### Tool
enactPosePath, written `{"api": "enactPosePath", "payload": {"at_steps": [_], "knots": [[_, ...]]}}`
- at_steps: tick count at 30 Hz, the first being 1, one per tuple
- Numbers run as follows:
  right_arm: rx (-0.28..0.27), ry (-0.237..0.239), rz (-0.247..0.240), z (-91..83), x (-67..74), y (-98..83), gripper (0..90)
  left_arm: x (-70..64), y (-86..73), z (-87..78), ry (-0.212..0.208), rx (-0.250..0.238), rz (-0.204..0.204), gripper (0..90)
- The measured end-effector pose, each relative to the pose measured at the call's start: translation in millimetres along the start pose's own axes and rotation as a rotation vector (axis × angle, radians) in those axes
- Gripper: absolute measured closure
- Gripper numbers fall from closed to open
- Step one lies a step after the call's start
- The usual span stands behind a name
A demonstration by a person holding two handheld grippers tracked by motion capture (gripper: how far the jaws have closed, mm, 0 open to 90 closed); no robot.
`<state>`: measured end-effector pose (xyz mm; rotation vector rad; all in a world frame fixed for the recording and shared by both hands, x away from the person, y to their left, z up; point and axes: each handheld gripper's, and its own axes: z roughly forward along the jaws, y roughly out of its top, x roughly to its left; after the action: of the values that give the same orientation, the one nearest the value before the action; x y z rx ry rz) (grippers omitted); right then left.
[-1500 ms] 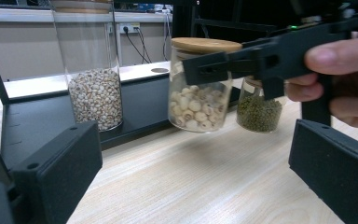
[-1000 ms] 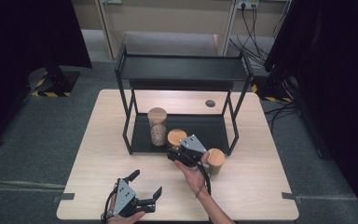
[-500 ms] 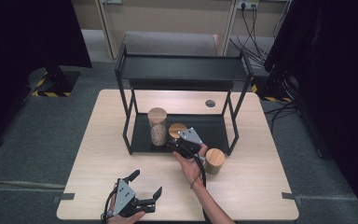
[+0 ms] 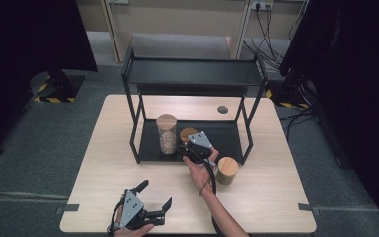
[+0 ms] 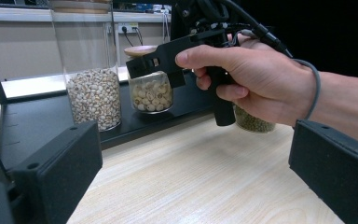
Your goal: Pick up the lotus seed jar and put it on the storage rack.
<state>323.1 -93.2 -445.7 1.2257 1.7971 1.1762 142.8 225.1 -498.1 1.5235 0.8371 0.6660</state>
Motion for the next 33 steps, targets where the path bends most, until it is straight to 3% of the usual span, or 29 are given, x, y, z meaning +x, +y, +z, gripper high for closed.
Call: {"api": "enactPosePath", "payload": {"at_steps": [7, 11, 16, 19, 26, 29, 33], "knots": [[0.013, -0.006, -0.005, 6.4, 1.3, -1.4, 25.6, 0.0, -0.2, 0.2, -0.002, 0.0, 0.0, 1.9], [0.016, -0.004, 0.034, 9.7, -0.5, 0.1, 25.6, -0.1, -0.3, 0.4, -0.004, 0.001, -0.001, 1.9], [0.01, -0.016, 0.034, 9.6, 1.3, -2.7, 25.4, -0.1, -0.2, 0.2, -0.004, 0.001, -0.002, 1.9], [0.017, -0.02, 0.037, 8.6, 2.7, -1.0, 19.4, -0.4, -0.2, 0.1, -0.005, 0.0, -0.001, 1.9], [0.016, -0.03, 0.058, -0.5, 8.4, -0.1, 7.5, -0.7, -0.3, 0.4, -0.006, 0.002, 0.0, 1.9], [0.027, -0.051, 0.065, -8.0, 13.9, 2.4, 6.0, -0.7, -0.1, -0.1, -0.004, 0.0, 0.0, 1.9], [0.021, -0.042, 0.072, -20.6, 14.0, 4.0, 4.7, -0.8, -0.3, 0.1, -0.005, 0.0, 0.001, 1.9]]}}
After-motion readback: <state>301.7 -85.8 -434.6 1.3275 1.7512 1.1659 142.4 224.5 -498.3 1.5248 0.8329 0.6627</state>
